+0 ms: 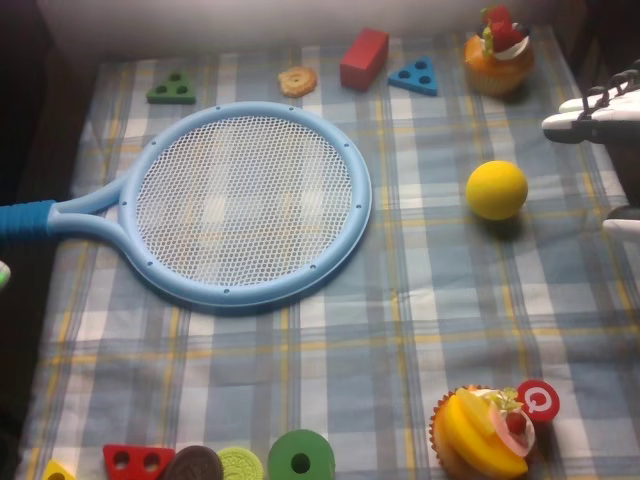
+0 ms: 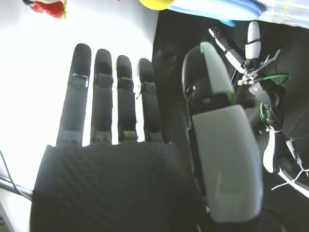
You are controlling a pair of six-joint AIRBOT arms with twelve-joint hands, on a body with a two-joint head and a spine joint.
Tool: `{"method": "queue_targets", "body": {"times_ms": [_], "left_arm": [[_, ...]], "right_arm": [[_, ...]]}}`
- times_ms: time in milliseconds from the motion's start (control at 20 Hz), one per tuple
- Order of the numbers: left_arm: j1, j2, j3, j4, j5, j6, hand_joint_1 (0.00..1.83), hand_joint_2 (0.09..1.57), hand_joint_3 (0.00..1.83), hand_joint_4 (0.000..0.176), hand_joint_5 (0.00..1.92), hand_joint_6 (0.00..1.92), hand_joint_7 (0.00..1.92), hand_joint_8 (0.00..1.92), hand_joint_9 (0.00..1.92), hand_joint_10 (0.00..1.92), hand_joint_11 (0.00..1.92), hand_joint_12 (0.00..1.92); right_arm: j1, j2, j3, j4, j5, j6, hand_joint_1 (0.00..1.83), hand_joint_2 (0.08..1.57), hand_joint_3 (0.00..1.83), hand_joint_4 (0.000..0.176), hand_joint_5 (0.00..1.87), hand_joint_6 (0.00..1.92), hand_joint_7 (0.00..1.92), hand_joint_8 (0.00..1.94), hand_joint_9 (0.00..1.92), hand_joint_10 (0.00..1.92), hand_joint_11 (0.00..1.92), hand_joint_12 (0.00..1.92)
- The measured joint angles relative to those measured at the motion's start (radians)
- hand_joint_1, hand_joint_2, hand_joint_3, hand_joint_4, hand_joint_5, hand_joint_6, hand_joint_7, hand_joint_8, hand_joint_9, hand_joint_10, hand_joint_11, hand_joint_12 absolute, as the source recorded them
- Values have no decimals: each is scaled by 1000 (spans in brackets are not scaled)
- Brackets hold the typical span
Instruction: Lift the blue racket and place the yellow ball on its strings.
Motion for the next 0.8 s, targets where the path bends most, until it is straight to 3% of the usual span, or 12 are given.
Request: {"method": "queue_targets", "body": {"times_ms": [200, 450, 550, 600, 650, 700, 750, 800], "left_arm": [[-64, -52, 32, -45, 40, 131, 724, 953, 6, 176, 0, 0, 112, 19, 6, 1, 16, 9], [-98, -98, 54, -61, 93, 240, 879, 886, 0, 176, 0, 0, 81, 0, 23, 5, 26, 12], [-98, -100, 67, -79, 112, 249, 941, 861, 0, 176, 23, 4, 158, 10, 59, 5, 11, 5], [-98, -100, 68, -89, 113, 254, 979, 856, 0, 176, 82, 9, 203, 7, 90, 4, 28, 14], [-98, -100, 68, -93, 114, 254, 1020, 894, 3, 176, 362, 33, 344, 16, 215, 12, 86, 42], [-98, -100, 68, -92, 116, 254, 1097, 933, 1, 113, 718, 48, 595, 31, 489, 49, 297, 169], [-98, -105, 68, -87, 111, 254, 1146, 1005, 17, 0, 1073, 538, 827, 44, 718, 79, 441, 406], [-104, -106, 66, -85, 110, 253, 1225, 1078, 7, 0, 1121, 738, 876, 874, 851, 386, 520, 923]], "right_arm": [[-6, -5, 2, -6, 1, 11, 858, 1232, 3, 0, 502, 7, 507, 12, 522, 15, 357, 440], [-7, -5, 6, -3, -4, 20, 891, 1242, 3, 0, 504, 1, 520, 5, 543, 8, 402, 437], [-7, -5, 6, -12, -3, 21, 901, 1249, 0, 0, 512, 0, 527, 0, 551, 1, 417, 393], [-8, -5, 6, -12, -3, 21, 892, 1251, 0, 0, 513, 0, 527, 0, 552, 0, 440, 347], [-13, -5, 6, -9, 0, 21, 879, 1255, 2, 0, 513, 0, 526, 0, 549, 0, 445, 335], [-13, -5, 6, -10, -3, 22, 877, 1258, 3, 0, 513, 0, 523, 0, 551, 1, 455, 336], [-20, -5, 6, -10, -3, 24, 890, 1257, 2, 0, 516, 1, 525, 1, 556, 3, 463, 338], [-21, -5, 6, -10, -3, 24, 903, 1256, 0, 0, 513, 0, 523, 0, 559, 3, 473, 342]]}}
